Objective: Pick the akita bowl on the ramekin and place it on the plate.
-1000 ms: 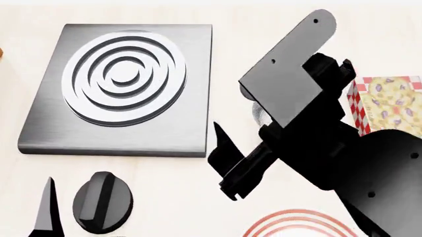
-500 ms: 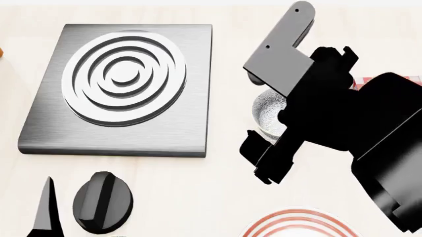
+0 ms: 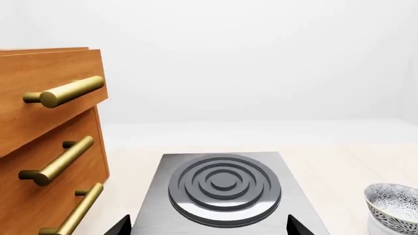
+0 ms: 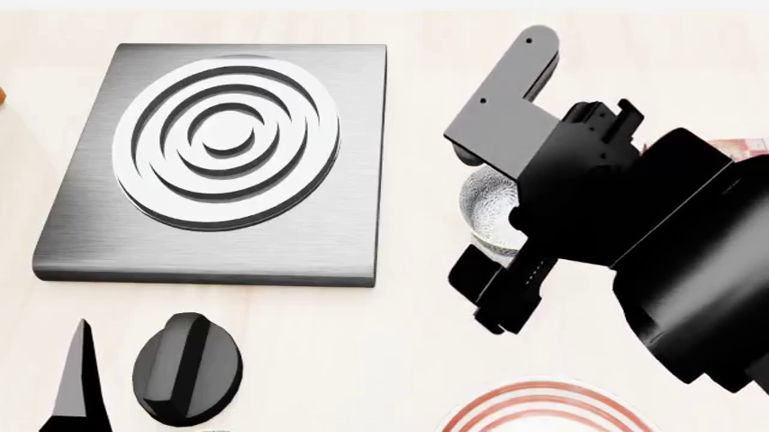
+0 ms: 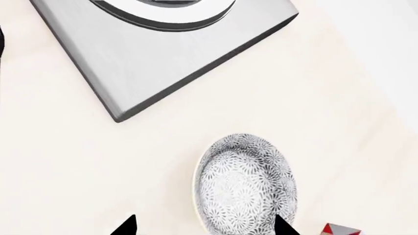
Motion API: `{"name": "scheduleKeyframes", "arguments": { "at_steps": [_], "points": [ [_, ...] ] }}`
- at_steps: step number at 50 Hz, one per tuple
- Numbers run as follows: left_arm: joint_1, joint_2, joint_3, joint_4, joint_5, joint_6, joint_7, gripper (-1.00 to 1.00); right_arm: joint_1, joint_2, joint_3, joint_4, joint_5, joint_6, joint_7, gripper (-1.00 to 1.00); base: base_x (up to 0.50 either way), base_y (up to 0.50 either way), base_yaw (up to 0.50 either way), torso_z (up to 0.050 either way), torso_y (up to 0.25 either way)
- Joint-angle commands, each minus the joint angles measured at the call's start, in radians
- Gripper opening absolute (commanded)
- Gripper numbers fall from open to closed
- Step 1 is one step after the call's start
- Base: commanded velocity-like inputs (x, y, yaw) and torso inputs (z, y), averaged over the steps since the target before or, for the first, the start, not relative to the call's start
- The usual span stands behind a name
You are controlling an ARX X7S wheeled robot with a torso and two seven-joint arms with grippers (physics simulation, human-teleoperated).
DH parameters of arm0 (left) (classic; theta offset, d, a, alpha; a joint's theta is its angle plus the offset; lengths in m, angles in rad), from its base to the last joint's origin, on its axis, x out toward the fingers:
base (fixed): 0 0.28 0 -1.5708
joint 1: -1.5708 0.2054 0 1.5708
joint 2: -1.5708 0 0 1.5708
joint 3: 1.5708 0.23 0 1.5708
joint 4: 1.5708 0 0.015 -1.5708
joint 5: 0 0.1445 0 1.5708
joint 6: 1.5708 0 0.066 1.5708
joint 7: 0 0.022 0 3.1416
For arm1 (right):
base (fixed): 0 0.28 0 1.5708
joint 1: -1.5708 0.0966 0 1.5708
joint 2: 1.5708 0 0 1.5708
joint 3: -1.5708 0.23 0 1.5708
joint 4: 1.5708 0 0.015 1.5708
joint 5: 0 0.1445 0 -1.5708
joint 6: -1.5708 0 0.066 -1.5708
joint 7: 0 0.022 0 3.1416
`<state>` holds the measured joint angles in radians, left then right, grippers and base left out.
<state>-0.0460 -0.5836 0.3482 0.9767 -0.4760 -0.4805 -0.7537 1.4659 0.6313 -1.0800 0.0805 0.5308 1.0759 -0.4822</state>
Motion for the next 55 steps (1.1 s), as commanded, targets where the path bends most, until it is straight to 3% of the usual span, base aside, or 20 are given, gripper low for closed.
{"name": "scheduleKeyframes", "arguments": {
  "at_steps": [1,33,55],
  "points": [
    [-0.001,-0.005,0.004,-0.003,0.0,0.006,-0.003,1.0,0.0,-0.032,-0.04,0.095,-0.041,-0.064,-0.026,1.0,0.0,0.0,0.0,0.0,0.0],
    [0.002,-0.02,-0.001,-0.006,-0.01,0.023,-0.021,1.0,0.017,-0.157,-0.118,0.374,-0.129,-0.198,-0.084,1.0,0.0,0.0,0.0,0.0,0.0],
    [-0.003,-0.023,0.014,-0.013,-0.008,0.032,-0.024,1.0,-0.028,-0.179,-0.104,0.426,-0.125,-0.24,-0.064,1.0,0.0,0.0,0.0,0.0,0.0]
  ]
}}
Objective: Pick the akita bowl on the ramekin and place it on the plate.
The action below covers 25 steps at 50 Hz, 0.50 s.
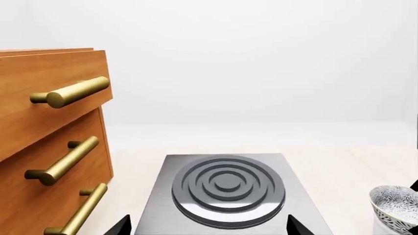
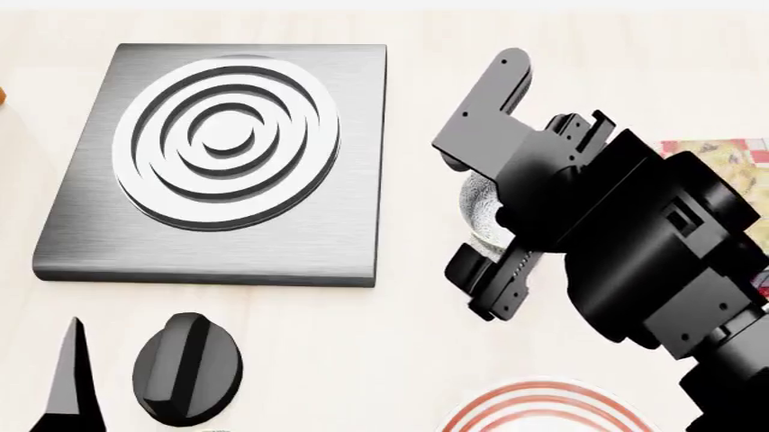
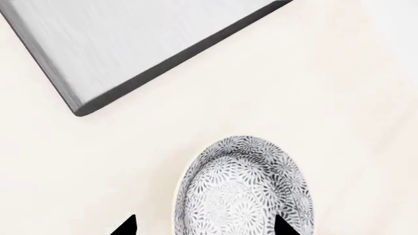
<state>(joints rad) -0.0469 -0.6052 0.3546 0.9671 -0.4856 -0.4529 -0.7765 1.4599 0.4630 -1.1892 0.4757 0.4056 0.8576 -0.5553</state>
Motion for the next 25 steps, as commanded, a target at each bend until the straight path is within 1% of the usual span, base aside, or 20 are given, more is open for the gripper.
{"name": "scheduleKeyframes", "arguments": {
  "at_steps": [1,22,23,25],
  "points": [
    [-0.003,-0.001,0.008,-0.004,0.001,0.004,-0.002,1.0,-0.024,-0.012,0.005,0.035,-0.001,-0.026,0.01,1.0,0.0,0.0,0.0,0.0,0.0],
    [-0.002,-0.009,0.01,-0.001,-0.003,0.011,-0.011,1.0,-0.052,-0.042,0.022,0.125,-0.01,-0.087,0.038,1.0,0.0,0.0,0.0,0.0,0.0],
    [-0.002,-0.009,0.01,-0.002,-0.003,0.011,-0.011,1.0,-0.052,-0.043,0.022,0.127,-0.011,-0.088,0.039,-1.0,0.0,0.0,0.0,0.0,0.0],
    [-0.002,-0.009,0.013,-0.003,-0.002,0.011,-0.012,1.0,-0.054,-0.039,0.024,0.114,-0.007,-0.083,0.041,-1.0,0.0,0.0,0.0,0.0,0.0]
  ]
}}
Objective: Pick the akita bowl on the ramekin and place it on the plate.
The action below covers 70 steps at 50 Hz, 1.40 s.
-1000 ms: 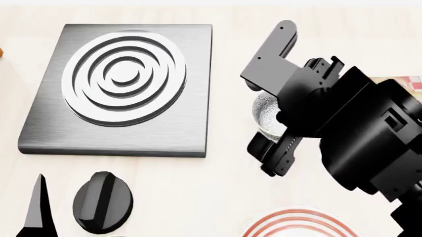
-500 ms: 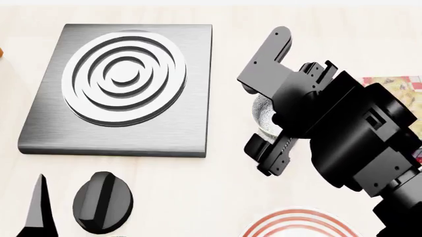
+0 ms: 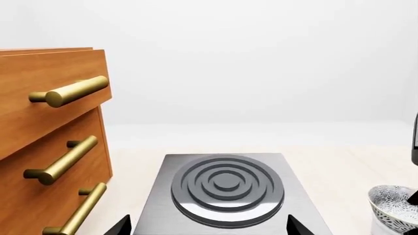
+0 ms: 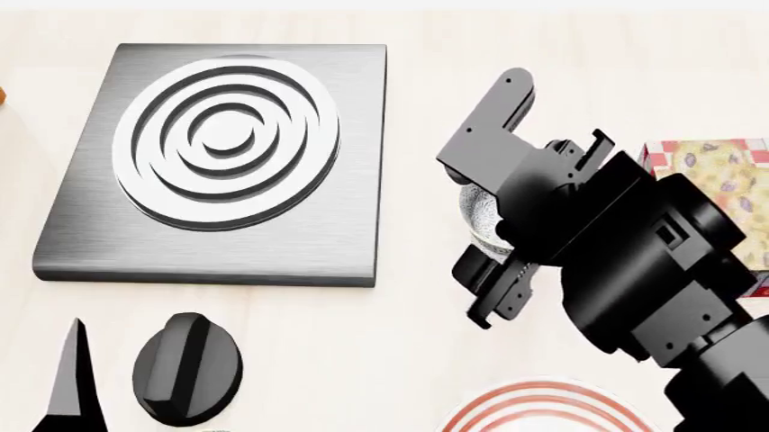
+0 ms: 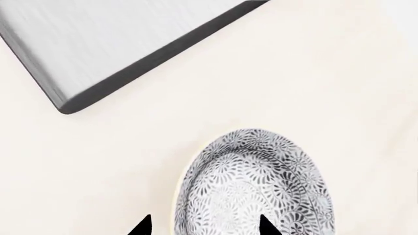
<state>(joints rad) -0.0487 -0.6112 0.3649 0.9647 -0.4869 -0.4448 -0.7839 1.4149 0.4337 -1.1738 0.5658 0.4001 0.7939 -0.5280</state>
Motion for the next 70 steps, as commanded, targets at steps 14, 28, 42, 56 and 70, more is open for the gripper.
{"name": "scheduleKeyframes", "arguments": {
  "at_steps": [14,28,42,56,70],
  "points": [
    [0.002,-0.006,0.0,-0.004,-0.012,0.012,-0.008,1.0,-0.02,0.002,-0.001,-0.006,-0.009,-0.01,0.027,-1.0,0.0,0.0,0.0,0.0,0.0],
    [-0.006,0.001,0.017,-0.017,-0.008,0.011,-0.009,1.0,0.004,0.04,-0.003,-0.074,-0.012,0.022,0.031,-1.0,0.0,0.0,0.0,0.0,0.0],
    [-0.02,0.014,0.045,-0.032,-0.011,0.018,0.005,1.0,0.101,0.096,-0.039,-0.231,-0.008,0.14,-0.025,-1.0,0.0,0.0,0.0,0.0,0.0],
    [-0.013,0.008,0.037,-0.026,-0.026,0.035,0.006,1.0,0.193,0.225,-0.093,-0.554,0.042,0.269,-0.138,-1.0,0.0,0.0,0.0,0.0,0.0],
    [-0.013,-0.005,0.03,-0.013,-0.03,0.027,-0.008,1.0,0.218,0.348,-0.089,-0.879,0.136,0.376,-0.179,-1.0,0.0,0.0,0.0,0.0,0.0]
  ]
}}
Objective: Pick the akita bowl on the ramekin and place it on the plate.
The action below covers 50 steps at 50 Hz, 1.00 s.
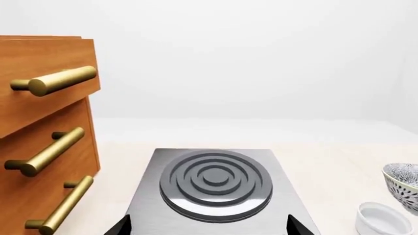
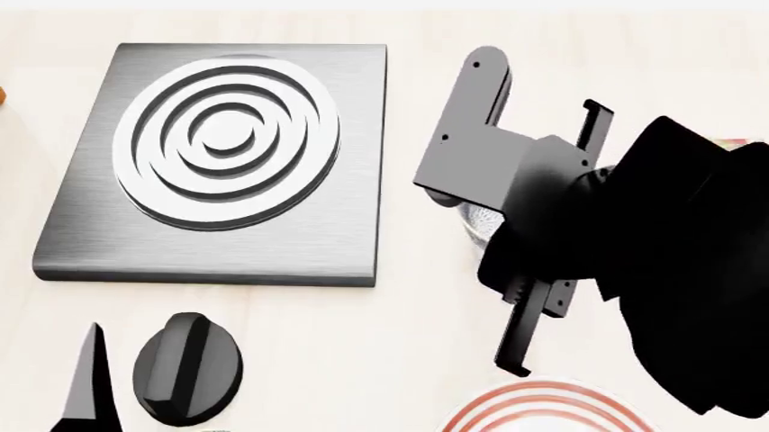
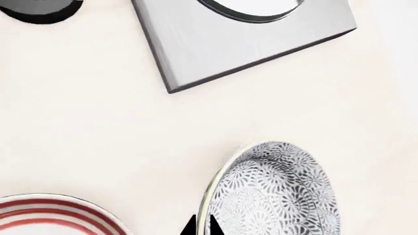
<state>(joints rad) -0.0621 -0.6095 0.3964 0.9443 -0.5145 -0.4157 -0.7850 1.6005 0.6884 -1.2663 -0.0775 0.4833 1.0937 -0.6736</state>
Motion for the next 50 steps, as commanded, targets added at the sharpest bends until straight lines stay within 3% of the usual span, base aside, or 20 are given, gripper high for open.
{"name": "scheduleKeyframes", "arguments": {
  "at_steps": [1,17,32,50],
  "points": [
    [0.002,-0.008,-0.003,0.006,-0.004,0.001,-0.007,1.0,0.031,0.098,0.001,-0.247,0.052,0.079,-0.031,-1.0,0.0,0.0,0.0,0.0,0.0],
    [-0.002,-0.011,0.005,0.014,-0.004,-0.006,-0.019,1.0,-0.061,0.228,0.046,-0.478,0.168,0.135,0.022,-1.0,0.0,0.0,0.0,0.0,0.0],
    [-0.005,-0.017,0.004,0.013,-0.01,-0.002,-0.023,1.0,-0.073,0.263,0.024,-0.554,0.185,0.155,0.023,-1.0,0.0,0.0,0.0,0.0,0.0],
    [-0.008,-0.018,0.018,0.01,-0.004,0.001,-0.027,1.0,-0.149,0.357,0.097,-0.644,0.285,0.16,0.101,-1.0,0.0,0.0,0.0,0.0,0.001]
  ]
}}
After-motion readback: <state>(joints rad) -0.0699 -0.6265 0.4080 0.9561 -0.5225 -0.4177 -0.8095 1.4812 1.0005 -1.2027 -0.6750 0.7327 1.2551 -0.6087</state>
